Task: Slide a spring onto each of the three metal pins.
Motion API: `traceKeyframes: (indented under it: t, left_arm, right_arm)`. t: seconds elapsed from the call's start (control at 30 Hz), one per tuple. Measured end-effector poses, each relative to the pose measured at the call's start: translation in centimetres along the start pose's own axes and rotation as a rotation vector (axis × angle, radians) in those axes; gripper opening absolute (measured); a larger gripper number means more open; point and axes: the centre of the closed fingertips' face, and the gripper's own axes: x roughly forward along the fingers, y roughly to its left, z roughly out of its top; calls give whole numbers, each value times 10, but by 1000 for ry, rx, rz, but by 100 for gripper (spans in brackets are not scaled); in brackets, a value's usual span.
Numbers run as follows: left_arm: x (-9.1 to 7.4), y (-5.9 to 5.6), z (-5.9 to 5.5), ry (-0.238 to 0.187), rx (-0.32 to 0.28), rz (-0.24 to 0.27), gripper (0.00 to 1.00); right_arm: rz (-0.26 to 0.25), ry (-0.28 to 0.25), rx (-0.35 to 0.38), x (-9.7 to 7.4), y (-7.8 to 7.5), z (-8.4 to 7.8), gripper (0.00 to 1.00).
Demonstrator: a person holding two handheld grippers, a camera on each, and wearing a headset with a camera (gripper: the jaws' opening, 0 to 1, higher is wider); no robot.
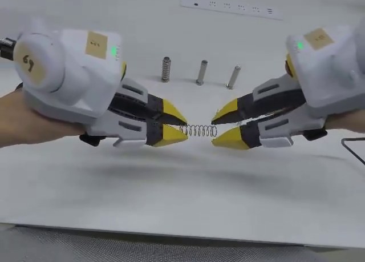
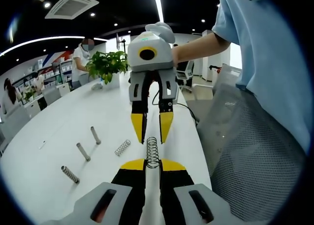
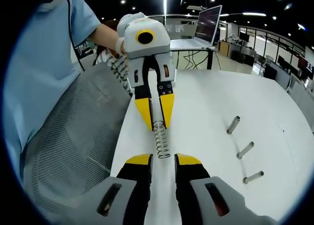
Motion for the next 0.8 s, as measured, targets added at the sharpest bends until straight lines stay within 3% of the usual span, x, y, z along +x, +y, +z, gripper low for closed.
traceKeyframes:
  t: [0.33,0.8]
  left_arm:
    - [1,-1,0,-6,-8,-3,1]
    - [2,1,-5,0,-18,-4,1]
  right_arm:
    - [15,7,-10,2,0,-2,9]
    - [23,25,-22,0,-1,1,8]
